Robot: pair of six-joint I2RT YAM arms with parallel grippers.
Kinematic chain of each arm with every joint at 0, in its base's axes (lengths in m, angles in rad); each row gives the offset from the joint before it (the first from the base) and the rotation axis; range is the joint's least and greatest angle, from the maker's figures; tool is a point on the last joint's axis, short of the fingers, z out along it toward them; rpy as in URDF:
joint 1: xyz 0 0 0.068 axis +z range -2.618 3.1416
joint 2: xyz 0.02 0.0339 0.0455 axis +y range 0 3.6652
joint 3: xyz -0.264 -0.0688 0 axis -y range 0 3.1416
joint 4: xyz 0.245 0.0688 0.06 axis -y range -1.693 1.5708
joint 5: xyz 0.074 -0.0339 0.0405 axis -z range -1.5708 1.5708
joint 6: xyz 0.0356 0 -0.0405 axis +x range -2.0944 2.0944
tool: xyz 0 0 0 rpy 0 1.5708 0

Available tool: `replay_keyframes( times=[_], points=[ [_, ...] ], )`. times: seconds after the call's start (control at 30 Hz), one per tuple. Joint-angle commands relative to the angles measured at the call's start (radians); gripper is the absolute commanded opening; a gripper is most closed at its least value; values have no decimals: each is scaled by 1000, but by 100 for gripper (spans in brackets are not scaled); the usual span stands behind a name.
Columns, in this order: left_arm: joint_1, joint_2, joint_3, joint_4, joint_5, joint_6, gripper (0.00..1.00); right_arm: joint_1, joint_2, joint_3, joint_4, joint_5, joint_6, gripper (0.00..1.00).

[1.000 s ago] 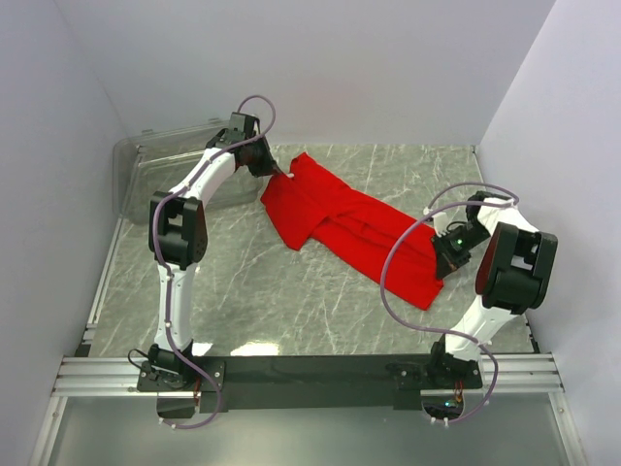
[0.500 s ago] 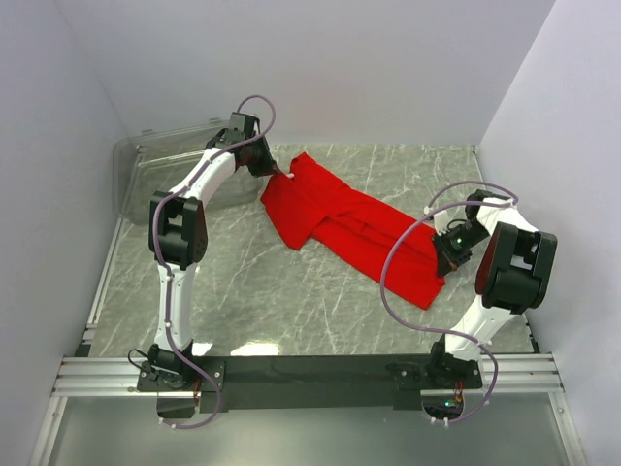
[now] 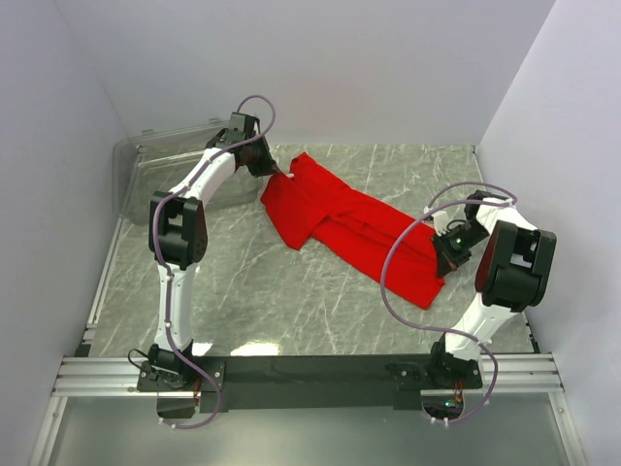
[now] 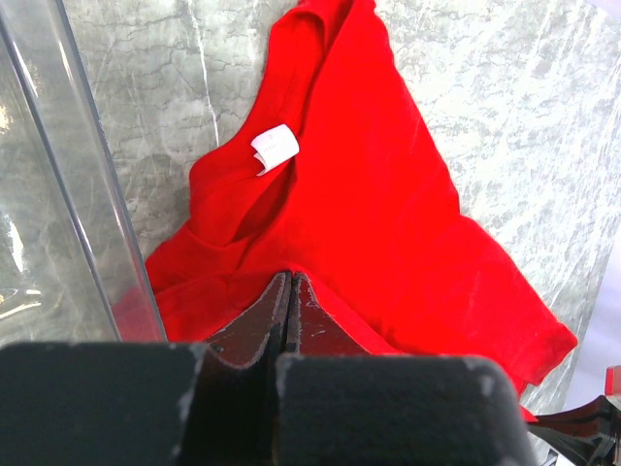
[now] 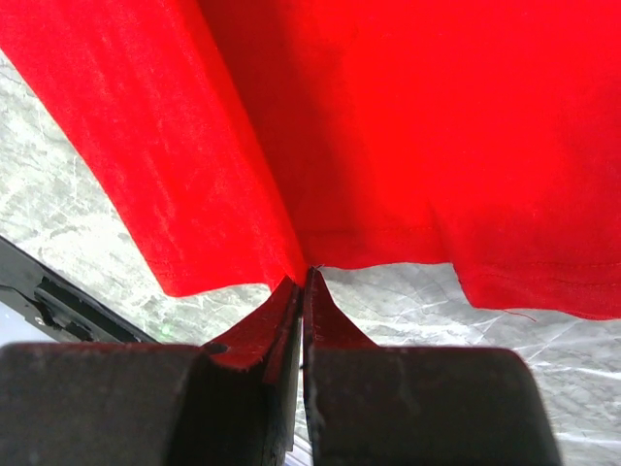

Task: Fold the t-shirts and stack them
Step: Fold the tshirt

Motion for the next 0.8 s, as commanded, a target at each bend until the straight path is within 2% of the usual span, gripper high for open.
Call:
replay_keyframes(
  times=[0.0,0.33,0.4,0.43,0.47,0.5,0.53,0.6,0.63,0.77],
  points=[
    [3,-15,6,23,-10,6,1,4,-7,10,12,-12,-3,5],
    [5,-23,3,15,-13,16,1,6,-9,13,10,-21,-1,6],
    [5,-23,-2,18,-9,15,1,7,-12,15,12,-21,2,9],
    [5,-23,0,18,-6,15,2,6,-12,18,7,-21,3,19],
    [5,-21,10,18,-4,16,5,6,-15,32,3,-26,5,22],
    [5,-20,17,15,0,19,14,6,-24,42,-3,-26,11,25],
    [5,-21,24,15,-1,21,20,6,-30,55,-16,-29,14,34],
    [5,-26,41,23,0,24,35,3,-49,97,-25,-29,23,41],
    [5,-32,47,26,-1,24,39,3,-53,113,-39,-29,25,46],
    [5,-38,87,43,11,25,49,-5,-64,220,-74,-52,29,48]
  ],
)
